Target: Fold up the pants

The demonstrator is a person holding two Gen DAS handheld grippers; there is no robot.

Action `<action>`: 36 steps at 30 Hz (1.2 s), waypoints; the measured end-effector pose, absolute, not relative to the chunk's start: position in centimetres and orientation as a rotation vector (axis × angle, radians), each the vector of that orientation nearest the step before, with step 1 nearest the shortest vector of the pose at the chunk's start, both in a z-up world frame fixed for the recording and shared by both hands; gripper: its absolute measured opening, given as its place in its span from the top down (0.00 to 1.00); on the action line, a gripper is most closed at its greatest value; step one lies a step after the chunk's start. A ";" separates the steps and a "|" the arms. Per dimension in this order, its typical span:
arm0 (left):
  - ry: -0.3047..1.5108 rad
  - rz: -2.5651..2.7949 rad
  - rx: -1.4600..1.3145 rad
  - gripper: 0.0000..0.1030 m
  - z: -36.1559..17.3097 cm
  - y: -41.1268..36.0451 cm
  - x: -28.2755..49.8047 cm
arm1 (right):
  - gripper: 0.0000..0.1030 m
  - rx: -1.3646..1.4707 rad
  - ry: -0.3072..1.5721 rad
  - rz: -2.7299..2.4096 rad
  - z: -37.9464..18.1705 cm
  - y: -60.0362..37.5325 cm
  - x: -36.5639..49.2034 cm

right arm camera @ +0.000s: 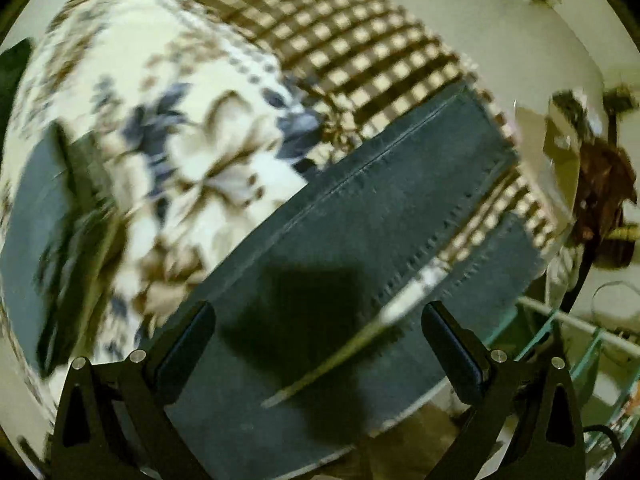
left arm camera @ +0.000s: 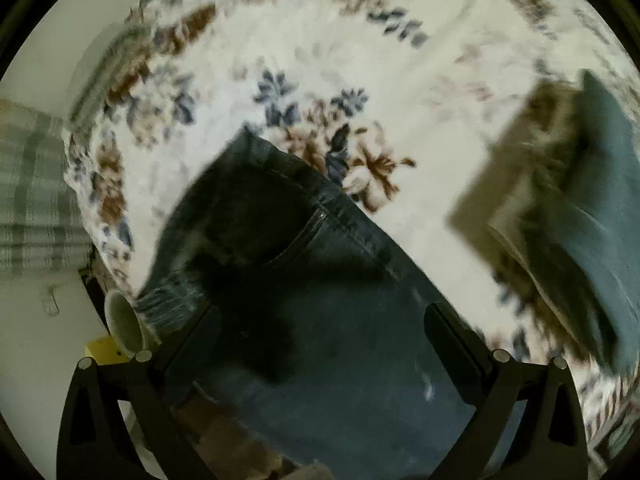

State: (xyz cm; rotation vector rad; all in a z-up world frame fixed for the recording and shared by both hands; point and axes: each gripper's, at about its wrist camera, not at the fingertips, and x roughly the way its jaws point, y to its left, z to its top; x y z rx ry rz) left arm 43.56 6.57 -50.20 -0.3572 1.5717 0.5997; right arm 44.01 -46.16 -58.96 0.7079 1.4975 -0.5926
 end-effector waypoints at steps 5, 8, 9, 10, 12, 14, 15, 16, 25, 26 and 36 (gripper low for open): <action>1.618 0.678 -0.441 0.00 -55.7 8.8 45.3 | 0.00 0.768 1.535 -0.674 -64.7 -48.2 46.2; 1.623 0.718 -0.454 0.00 -57.4 10.1 45.6 | 0.00 0.801 1.558 -0.706 -67.3 -49.2 47.2; 1.621 0.729 -0.454 0.00 -57.6 10.5 45.6 | 0.00 0.813 1.561 -0.711 -68.1 -49.5 47.5; 1.618 0.739 -0.456 0.00 -57.8 10.9 45.5 | 0.00 0.816 1.564 -0.713 -68.7 -49.8 47.8; 1.598 0.739 -0.475 0.01 -58.1 11.6 45.4 | 0.03 0.816 1.566 -0.714 -69.7 -50.3 48.2; 1.586 0.728 -0.494 0.18 -58.3 12.1 45.6 | 0.08 0.818 1.568 -0.708 -70.7 -50.7 48.7; 1.573 0.712 -0.512 0.26 -58.3 12.4 45.6 | 0.12 0.817 1.565 -0.709 -70.9 -50.8 48.8; 1.559 0.694 -0.531 0.48 -58.3 12.6 45.7 | 0.19 0.815 1.563 -0.713 -71.2 -51.0 48.9; 1.436 0.581 -0.584 0.83 -56.3 13.6 43.9 | 0.90 0.820 1.513 -0.689 -70.6 -52.6 48.2; 1.423 0.566 -0.592 0.84 -55.8 13.8 43.3 | 0.91 0.812 1.503 -0.686 -70.3 -52.7 48.1; 1.246 0.417 -0.732 0.85 -49.0 16.5 37.8 | 0.95 0.792 1.307 -0.570 -61.8 -51.1 43.4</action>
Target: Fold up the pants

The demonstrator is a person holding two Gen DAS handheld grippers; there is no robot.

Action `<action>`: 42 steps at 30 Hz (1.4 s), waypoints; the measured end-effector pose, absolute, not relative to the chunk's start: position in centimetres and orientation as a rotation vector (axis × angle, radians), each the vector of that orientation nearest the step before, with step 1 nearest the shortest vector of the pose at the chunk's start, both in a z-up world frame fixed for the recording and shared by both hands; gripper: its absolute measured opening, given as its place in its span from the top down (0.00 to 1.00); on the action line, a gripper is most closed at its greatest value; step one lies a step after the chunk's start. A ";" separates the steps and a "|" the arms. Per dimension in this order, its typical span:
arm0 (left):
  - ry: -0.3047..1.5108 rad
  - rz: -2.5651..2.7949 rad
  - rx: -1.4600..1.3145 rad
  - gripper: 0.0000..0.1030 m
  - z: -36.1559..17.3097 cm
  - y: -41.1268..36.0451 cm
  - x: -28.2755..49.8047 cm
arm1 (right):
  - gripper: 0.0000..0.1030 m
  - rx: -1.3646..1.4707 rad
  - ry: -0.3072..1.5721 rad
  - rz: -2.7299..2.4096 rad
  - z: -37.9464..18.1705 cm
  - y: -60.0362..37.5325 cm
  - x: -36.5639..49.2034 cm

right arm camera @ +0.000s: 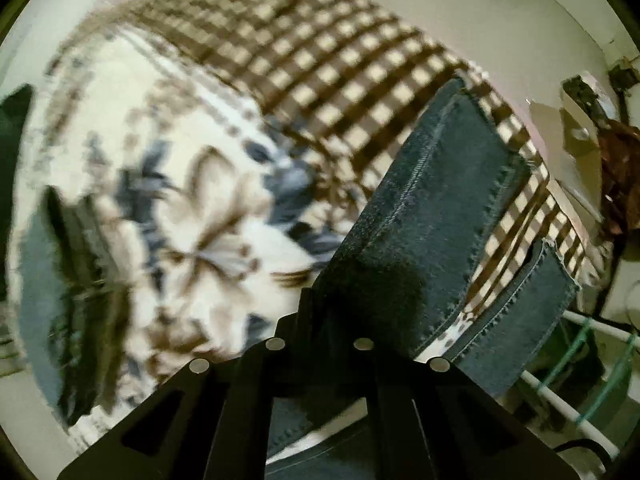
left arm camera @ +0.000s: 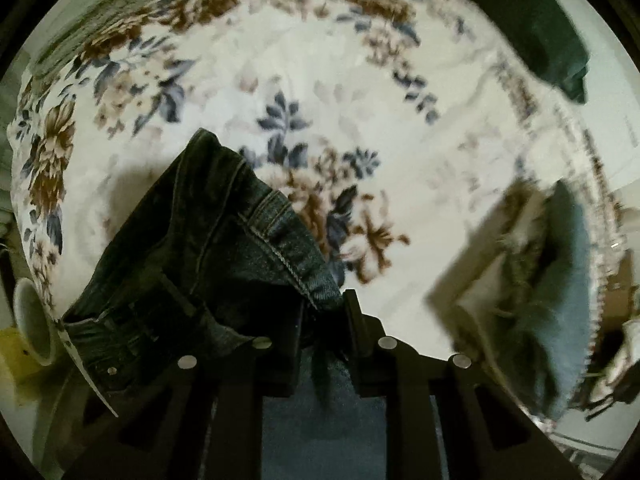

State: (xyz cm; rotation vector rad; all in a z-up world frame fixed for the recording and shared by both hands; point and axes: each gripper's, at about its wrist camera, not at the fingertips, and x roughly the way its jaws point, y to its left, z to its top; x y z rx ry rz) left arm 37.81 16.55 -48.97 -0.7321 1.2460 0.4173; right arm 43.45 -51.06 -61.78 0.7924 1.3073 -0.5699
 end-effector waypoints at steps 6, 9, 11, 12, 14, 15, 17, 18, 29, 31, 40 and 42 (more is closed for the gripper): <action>1.144 0.335 -0.888 0.85 -46.6 18.7 30.4 | 0.95 0.792 1.132 -0.477 -54.1 -46.4 37.2; 1.186 0.329 -0.912 0.85 -48.5 19.5 25.5 | 0.95 0.754 1.130 -0.481 -54.3 -45.6 32.5; 1.238 0.347 -0.935 0.85 -51.0 19.8 22.9 | 0.95 0.750 1.153 -0.507 -56.1 -45.5 29.4; 1.263 0.362 -0.954 0.85 -52.4 20.1 21.7 | 0.95 0.740 1.163 -0.522 -56.9 -45.4 28.2; 1.313 0.395 -0.971 0.85 -55.4 20.3 19.4 | 0.95 0.742 1.186 -0.558 -59.0 -45.3 25.7; 1.336 0.406 -0.961 0.85 -56.7 20.3 18.7 | 0.95 0.739 1.199 -0.571 -60.1 -45.3 24.9; 1.373 0.408 -0.984 0.85 -59.1 20.2 17.5 | 0.95 0.736 1.227 -0.606 -62.1 -45.3 23.3; 1.384 0.400 -0.987 0.85 -59.8 20.3 17.1 | 0.95 0.740 1.248 -0.618 -63.1 -45.6 22.8; 1.291 0.388 -1.053 0.71 -55.6 22.3 14.8 | 0.32 0.866 1.304 -0.592 -65.1 -46.9 18.0; 1.268 0.398 -1.000 0.67 -55.1 22.2 15.4 | 0.29 0.868 1.271 -0.573 -63.9 -47.3 17.4; 1.272 0.413 -0.957 0.30 -58.0 20.1 17.5 | 0.28 0.985 1.141 -0.679 -63.2 -55.2 18.0; 1.257 0.452 -0.934 0.30 -58.2 19.4 17.7 | 0.28 1.067 1.115 -0.703 -65.0 -57.3 18.3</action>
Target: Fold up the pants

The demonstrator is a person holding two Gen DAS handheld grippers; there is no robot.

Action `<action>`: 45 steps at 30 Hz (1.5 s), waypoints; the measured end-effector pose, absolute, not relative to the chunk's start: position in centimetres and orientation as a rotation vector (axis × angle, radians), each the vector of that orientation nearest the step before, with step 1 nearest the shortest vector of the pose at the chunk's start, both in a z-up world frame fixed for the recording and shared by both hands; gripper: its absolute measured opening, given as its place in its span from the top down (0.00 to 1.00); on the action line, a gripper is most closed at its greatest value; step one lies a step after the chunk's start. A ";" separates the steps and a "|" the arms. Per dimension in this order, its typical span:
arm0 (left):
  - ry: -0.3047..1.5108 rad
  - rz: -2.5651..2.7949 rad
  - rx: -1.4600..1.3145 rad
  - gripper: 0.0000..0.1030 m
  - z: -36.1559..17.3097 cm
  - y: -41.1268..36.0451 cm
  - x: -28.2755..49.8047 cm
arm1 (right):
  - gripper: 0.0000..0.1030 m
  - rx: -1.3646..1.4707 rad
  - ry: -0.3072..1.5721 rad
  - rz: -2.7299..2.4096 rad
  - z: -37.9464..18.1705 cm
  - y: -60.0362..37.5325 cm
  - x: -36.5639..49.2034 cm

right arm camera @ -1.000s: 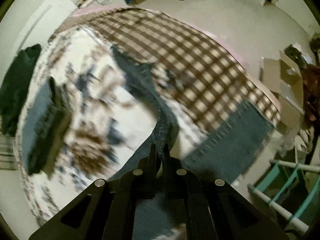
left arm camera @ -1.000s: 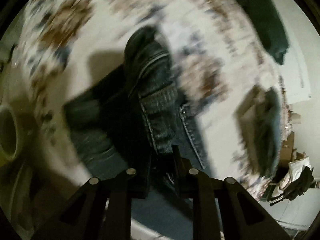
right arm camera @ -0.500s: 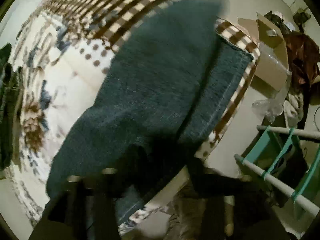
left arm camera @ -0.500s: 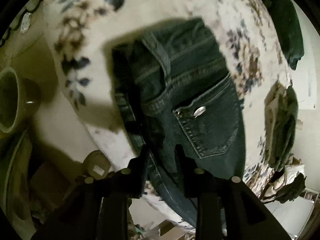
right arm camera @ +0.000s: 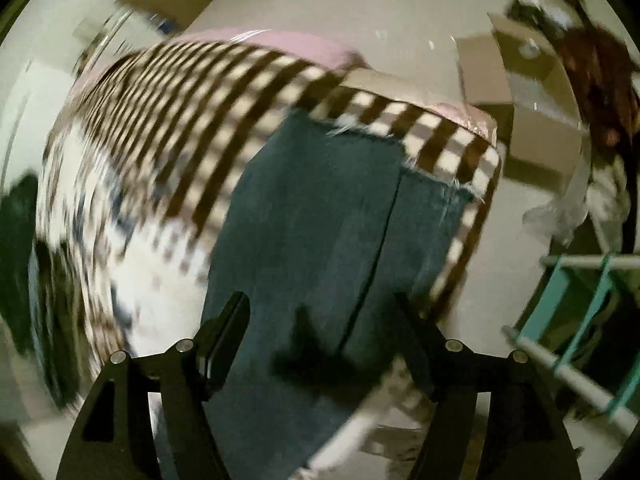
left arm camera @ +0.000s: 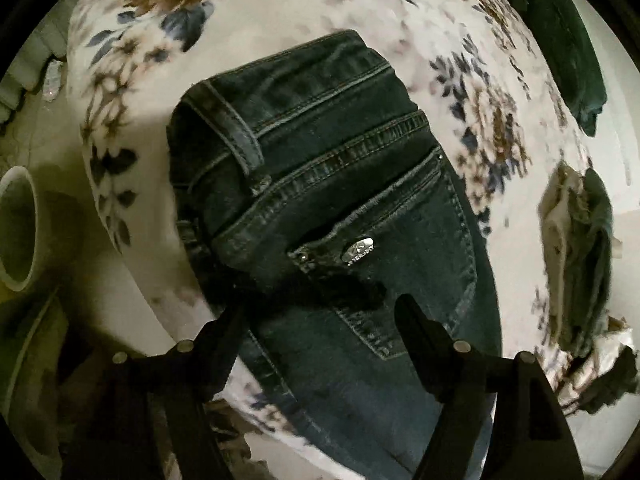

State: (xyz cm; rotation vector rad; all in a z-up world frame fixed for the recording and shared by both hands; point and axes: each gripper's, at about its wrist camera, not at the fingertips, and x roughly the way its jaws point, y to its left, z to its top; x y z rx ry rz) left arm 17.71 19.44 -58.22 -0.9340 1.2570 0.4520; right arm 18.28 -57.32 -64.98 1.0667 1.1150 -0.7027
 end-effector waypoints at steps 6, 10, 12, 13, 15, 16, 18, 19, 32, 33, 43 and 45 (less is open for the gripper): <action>1.237 0.523 -0.904 0.30 -57.7 18.8 17.7 | 0.91 1.185 1.162 -0.741 -70.2 -60.3 19.4; 1.231 0.526 -0.881 0.30 -56.7 18.5 17.6 | 0.94 1.079 1.101 -0.757 -66.7 -59.7 19.0; 1.224 0.521 -0.866 0.30 -56.1 18.4 17.7 | 0.94 1.047 1.081 -0.767 -64.9 -59.5 18.2; 1.218 0.516 -0.861 0.30 -55.8 18.4 17.6 | 0.94 1.026 1.078 -0.776 -64.3 -59.5 17.8; 1.215 0.514 -0.858 0.30 -55.6 18.6 17.6 | 0.94 0.984 1.103 -0.785 -64.3 -59.5 17.5; 1.217 0.512 -0.860 0.30 -55.7 18.7 17.5 | 0.93 0.984 1.131 -0.792 -65.1 -59.7 17.5; 1.223 0.519 -0.876 0.30 -56.0 19.2 17.1 | 0.83 0.962 1.227 -0.789 -67.0 -59.8 17.7; 1.225 0.524 -0.882 0.30 -56.1 19.4 16.9 | 0.71 0.932 1.270 -0.795 -67.5 -59.7 17.7; 1.151 0.528 -0.988 0.67 -58.8 22.7 16.0 | 0.53 1.157 1.391 -0.367 -69.0 -40.0 17.1; 1.154 0.527 -0.970 0.71 -58.7 22.7 16.2 | 0.53 1.158 1.404 -0.354 -69.7 -38.6 17.3; 1.149 0.486 -0.886 0.91 -57.4 23.3 15.5 | 0.96 1.098 1.377 -0.474 -71.2 -33.8 18.8; 1.155 0.474 -0.871 0.91 -56.9 23.5 15.2 | 0.97 1.021 1.389 -0.472 -69.7 -33.0 19.1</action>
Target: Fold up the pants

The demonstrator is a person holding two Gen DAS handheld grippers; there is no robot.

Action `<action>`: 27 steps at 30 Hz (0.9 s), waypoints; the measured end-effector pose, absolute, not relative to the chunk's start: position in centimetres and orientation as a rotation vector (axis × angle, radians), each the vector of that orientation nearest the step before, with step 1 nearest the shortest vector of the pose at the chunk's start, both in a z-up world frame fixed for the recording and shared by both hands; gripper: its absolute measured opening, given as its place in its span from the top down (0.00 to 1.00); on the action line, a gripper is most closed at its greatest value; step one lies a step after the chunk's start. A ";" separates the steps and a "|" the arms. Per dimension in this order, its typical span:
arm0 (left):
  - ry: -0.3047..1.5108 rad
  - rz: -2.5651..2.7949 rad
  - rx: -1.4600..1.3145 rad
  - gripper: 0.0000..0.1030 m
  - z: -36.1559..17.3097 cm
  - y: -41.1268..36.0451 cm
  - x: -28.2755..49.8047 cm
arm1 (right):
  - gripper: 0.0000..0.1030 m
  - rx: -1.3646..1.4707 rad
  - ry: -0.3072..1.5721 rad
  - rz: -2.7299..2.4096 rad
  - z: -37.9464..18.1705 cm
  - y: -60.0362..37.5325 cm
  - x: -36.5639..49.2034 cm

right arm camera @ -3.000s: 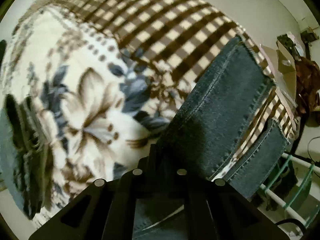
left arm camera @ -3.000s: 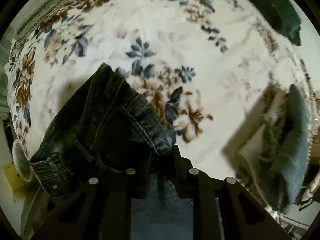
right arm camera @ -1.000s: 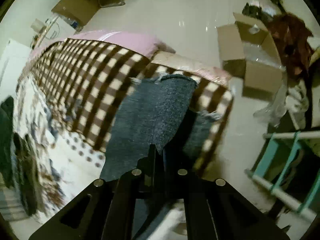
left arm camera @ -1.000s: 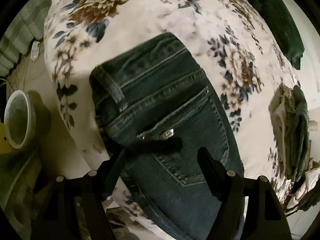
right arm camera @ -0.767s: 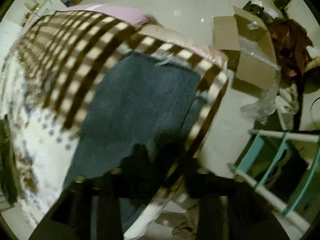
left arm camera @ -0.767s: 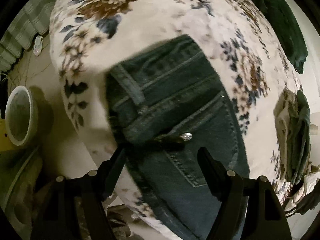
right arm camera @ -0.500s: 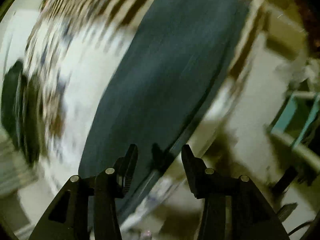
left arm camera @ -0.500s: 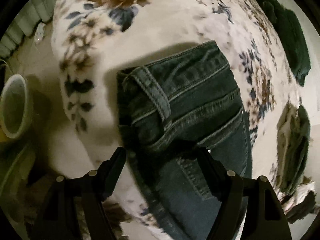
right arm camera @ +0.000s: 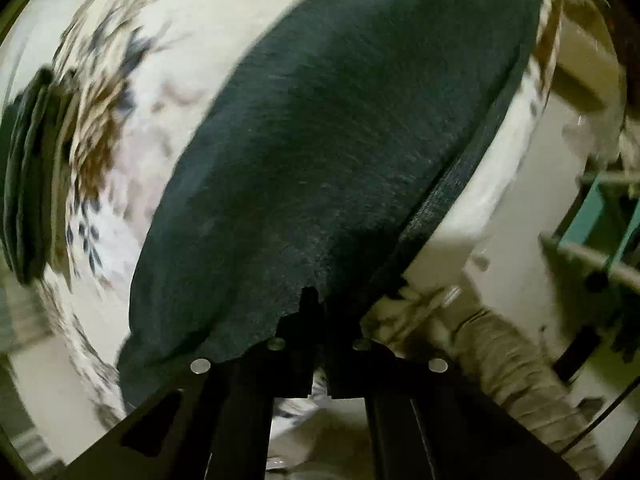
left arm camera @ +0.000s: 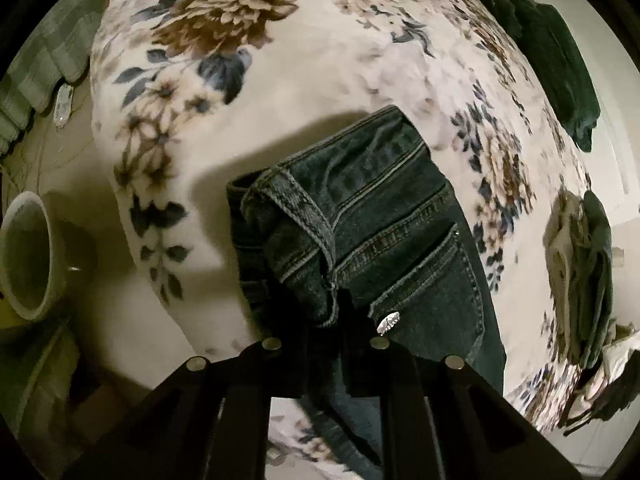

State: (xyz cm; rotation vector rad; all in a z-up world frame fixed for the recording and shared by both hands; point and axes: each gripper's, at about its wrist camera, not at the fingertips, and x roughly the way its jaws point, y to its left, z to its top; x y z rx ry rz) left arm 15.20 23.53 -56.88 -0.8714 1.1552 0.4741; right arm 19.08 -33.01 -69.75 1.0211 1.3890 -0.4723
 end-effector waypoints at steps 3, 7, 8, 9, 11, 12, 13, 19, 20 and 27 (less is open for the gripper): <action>1.167 0.466 -0.867 0.91 -56.2 24.1 14.8 | 0.97 0.993 1.401 -0.474 -67.9 -32.4 18.7; 1.207 0.481 -0.884 0.91 -57.2 25.1 14.3 | 0.97 0.978 1.443 -0.467 -67.5 -31.9 18.8; 1.224 0.487 -0.897 0.91 -57.9 25.3 14.1 | 0.97 0.963 1.467 -0.476 -67.9 -32.4 18.2; 1.246 0.486 -0.910 0.91 -58.8 25.5 14.1 | 0.97 0.947 1.490 -0.483 -68.4 -32.5 18.1; 1.274 0.483 -0.964 0.87 -59.9 26.1 13.9 | 0.94 0.913 1.574 -0.473 -70.0 -32.8 18.2; 1.271 0.479 -0.998 0.87 -59.9 26.4 13.7 | 0.86 0.894 1.604 -0.469 -70.2 -32.9 18.4; 1.276 0.474 -1.004 0.85 -59.7 26.5 13.7 | 0.77 0.863 1.628 -0.459 -69.9 -32.8 18.8; 1.247 0.478 -0.908 0.33 -55.4 26.1 13.1 | 0.46 0.660 1.641 -0.093 -63.3 -26.4 25.3; 1.231 0.482 -0.894 0.30 -54.9 26.1 13.0 | 0.46 0.640 1.638 -0.026 -62.7 -24.7 26.8; 1.213 0.516 -0.911 0.30 -56.3 27.7 13.9 | 0.46 0.383 1.638 0.431 -64.3 -8.5 40.0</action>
